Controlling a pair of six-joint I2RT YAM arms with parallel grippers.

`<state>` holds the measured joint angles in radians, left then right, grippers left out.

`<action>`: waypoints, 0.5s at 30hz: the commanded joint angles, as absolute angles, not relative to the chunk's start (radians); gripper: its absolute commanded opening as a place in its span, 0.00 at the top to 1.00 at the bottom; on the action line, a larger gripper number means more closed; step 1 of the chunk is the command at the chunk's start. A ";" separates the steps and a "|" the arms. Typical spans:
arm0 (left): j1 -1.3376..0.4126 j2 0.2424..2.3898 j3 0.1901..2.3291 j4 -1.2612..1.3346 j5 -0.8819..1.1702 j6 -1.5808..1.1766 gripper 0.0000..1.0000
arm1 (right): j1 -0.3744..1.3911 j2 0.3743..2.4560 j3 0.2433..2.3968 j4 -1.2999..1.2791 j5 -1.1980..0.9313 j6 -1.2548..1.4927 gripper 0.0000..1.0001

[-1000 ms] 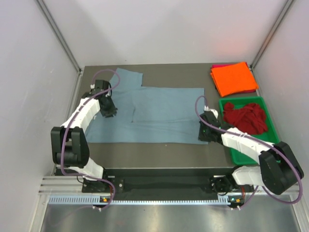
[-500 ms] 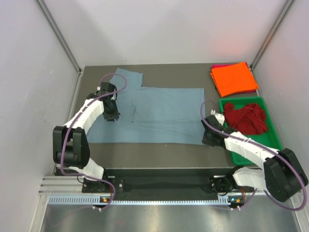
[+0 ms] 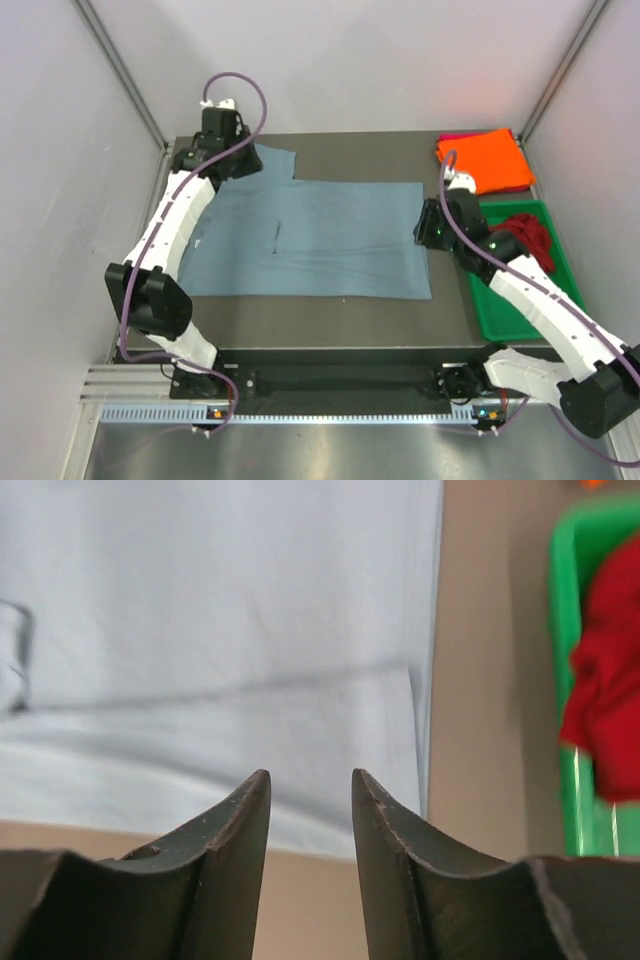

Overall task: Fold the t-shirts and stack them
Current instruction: Fold the tshirt

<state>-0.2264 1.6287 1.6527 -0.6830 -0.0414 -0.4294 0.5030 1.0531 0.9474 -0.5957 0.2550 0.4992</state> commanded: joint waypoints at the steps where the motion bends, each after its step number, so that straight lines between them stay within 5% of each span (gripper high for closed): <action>1: -0.088 1.699 1.709 -0.611 -0.045 -0.465 0.67 | 0.460 1.150 1.101 -0.511 0.236 0.388 0.61; 10: 0.182 2.035 1.805 -0.399 0.398 -0.512 0.63 | 0.378 1.520 1.361 -0.370 0.060 0.284 0.55; 15: 0.207 2.201 1.900 -0.391 0.344 -0.440 0.60 | 0.280 1.688 1.419 -0.325 -0.061 0.195 0.54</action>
